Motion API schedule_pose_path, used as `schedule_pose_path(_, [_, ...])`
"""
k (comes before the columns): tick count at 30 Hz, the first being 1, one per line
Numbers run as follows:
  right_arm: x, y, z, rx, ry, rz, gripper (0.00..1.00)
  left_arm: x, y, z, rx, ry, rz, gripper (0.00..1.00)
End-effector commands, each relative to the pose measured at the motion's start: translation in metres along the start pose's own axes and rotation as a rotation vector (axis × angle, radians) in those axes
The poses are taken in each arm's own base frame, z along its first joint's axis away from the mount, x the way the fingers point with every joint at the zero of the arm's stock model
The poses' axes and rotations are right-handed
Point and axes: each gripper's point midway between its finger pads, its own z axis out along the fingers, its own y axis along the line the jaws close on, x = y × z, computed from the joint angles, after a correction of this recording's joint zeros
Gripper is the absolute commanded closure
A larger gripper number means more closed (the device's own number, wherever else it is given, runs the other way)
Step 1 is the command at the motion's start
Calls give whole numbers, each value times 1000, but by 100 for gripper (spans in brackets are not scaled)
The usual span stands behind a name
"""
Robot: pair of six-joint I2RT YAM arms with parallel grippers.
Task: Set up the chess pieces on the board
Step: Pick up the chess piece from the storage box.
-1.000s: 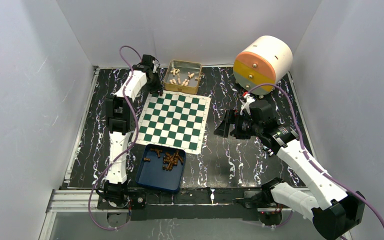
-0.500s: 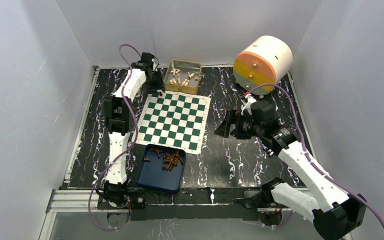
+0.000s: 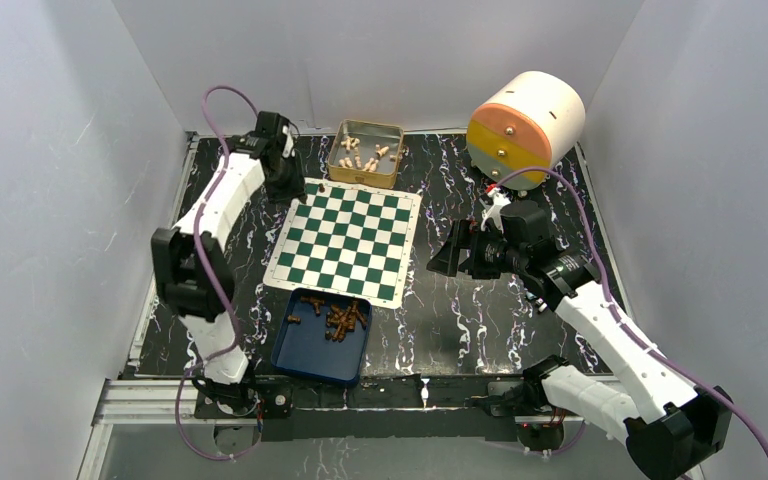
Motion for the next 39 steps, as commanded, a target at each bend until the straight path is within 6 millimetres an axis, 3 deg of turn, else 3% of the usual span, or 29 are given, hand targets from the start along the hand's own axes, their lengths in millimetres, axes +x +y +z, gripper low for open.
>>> schedule_pose_path(1, [-14, 16, -11, -54, -56, -49, 1, 61, 11, -27, -79, 54, 123, 64])
schedule_pose_path(3, [-12, 15, -12, -50, -57, -51, 1, 96, 12, -29, -82, 105, 158, 65])
schedule_pose_path(7, [-10, 12, -13, -42, -55, -49, 1, 137, -2, -42, -64, 115, 221, 66])
schedule_pose_path(11, [-5, 10, -10, -44, -43, -42, 1, 159, -17, -53, -13, 92, 243, 68])
schedule_pose_path(15, [-3, 8, -8, -38, -36, -35, 1, 180, -21, -61, 22, 98, 246, 69])
schedule_pose_path(24, [-8, 5, -8, -16, -53, -35, 1, 238, -17, -46, 32, 185, 246, 72])
schedule_pose_path(33, [-9, 2, -10, 9, -55, -35, 1, 271, -27, -31, 50, 217, 246, 74])
schedule_pose_path(39, [-8, 1, -10, 10, -56, -33, 1, 282, -25, -24, 19, 236, 259, 74])
